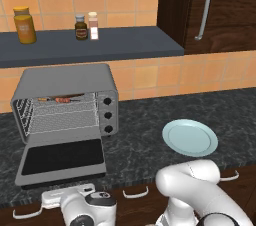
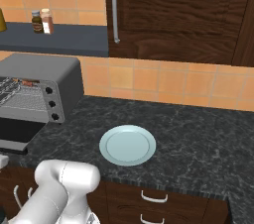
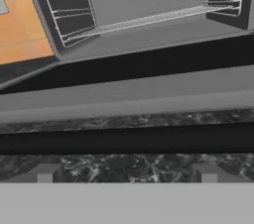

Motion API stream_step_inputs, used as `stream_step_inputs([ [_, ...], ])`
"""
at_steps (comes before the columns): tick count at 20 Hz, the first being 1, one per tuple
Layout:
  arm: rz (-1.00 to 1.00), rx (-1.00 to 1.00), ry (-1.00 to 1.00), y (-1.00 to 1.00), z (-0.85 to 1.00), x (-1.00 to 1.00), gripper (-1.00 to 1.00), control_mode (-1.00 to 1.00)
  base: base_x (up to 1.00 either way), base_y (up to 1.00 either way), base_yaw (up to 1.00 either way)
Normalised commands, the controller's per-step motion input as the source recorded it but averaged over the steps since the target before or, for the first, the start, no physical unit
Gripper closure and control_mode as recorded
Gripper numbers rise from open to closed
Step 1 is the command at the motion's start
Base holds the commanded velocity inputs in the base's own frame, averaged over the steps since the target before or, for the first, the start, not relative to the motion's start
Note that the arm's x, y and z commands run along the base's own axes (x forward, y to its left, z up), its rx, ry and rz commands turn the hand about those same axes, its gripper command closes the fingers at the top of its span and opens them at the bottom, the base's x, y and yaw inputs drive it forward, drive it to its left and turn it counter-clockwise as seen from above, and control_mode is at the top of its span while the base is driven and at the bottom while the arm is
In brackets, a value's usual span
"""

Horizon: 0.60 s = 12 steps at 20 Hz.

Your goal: Pick up the kebab skewer and baguette bread, and place them inside the toaster oven. Close the toaster oven door and start by setting the timer.

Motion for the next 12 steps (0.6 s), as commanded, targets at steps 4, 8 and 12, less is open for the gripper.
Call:
stream_step_inputs([
  [4, 0.01, 0.0, 0.05, 0.0, 0.0, -0.09, -1.0, -1.0, 0.0, 0.0, 0.0],
  [8, 0.0, 0.0, 0.0, -0.03, 0.0, 0.4, -1.0, -1.0, 0.0, 0.0, 0.0],
  [12, 0.0, 0.0, 0.09, 0.0, -0.21, 0.1, -1.0, -1.0, 0.0, 0.0, 0.0],
])
